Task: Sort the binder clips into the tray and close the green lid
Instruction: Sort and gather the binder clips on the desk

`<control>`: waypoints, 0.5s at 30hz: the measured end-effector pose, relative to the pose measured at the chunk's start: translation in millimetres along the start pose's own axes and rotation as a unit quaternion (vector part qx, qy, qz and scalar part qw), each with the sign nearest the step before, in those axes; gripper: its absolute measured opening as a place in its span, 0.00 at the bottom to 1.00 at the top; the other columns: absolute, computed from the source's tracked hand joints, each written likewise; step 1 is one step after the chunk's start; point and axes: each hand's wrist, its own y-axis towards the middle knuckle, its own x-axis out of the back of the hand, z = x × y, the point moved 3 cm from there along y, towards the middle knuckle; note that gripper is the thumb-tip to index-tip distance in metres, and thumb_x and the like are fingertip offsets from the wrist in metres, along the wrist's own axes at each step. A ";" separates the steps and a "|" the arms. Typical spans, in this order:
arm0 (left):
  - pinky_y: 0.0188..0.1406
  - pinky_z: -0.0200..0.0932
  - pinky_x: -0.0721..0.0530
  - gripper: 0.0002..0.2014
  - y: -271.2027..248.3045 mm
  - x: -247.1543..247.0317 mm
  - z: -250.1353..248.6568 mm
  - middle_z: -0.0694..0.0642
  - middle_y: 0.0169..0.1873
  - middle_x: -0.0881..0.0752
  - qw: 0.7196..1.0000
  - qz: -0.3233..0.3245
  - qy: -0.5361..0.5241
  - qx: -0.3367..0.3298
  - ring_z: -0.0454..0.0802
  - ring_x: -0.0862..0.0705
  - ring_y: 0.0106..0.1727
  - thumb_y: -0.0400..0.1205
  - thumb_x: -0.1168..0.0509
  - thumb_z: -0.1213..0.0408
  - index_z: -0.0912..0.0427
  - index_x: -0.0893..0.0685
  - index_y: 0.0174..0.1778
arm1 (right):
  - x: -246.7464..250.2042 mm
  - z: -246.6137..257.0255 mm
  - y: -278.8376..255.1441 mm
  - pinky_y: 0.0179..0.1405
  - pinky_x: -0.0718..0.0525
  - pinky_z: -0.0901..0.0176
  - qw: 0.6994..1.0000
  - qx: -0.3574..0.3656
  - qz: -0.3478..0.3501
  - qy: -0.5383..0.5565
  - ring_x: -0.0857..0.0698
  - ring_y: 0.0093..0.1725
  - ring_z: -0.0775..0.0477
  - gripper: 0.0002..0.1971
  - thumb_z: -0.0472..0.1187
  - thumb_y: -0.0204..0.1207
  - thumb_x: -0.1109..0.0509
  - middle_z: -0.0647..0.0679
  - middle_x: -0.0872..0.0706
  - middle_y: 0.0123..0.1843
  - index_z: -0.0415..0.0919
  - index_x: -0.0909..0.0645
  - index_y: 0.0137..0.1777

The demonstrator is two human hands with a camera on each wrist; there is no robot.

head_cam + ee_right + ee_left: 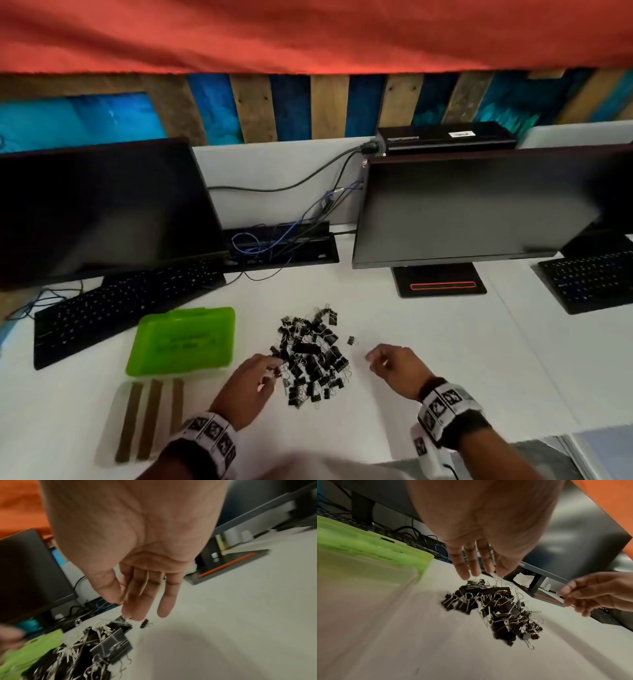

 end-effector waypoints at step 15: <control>0.59 0.43 0.19 0.19 49.0 -20.1 -9.8 0.47 0.50 0.20 0.993 0.062 0.063 0.073 0.45 0.20 0.51 0.76 0.33 0.72 0.50 0.21 0.61 | -51.5 57.1 56.4 0.54 0.16 0.49 0.968 0.136 0.065 -0.202 0.17 0.51 0.44 0.08 0.42 0.79 0.36 0.46 0.19 0.56 0.43 0.21 0.56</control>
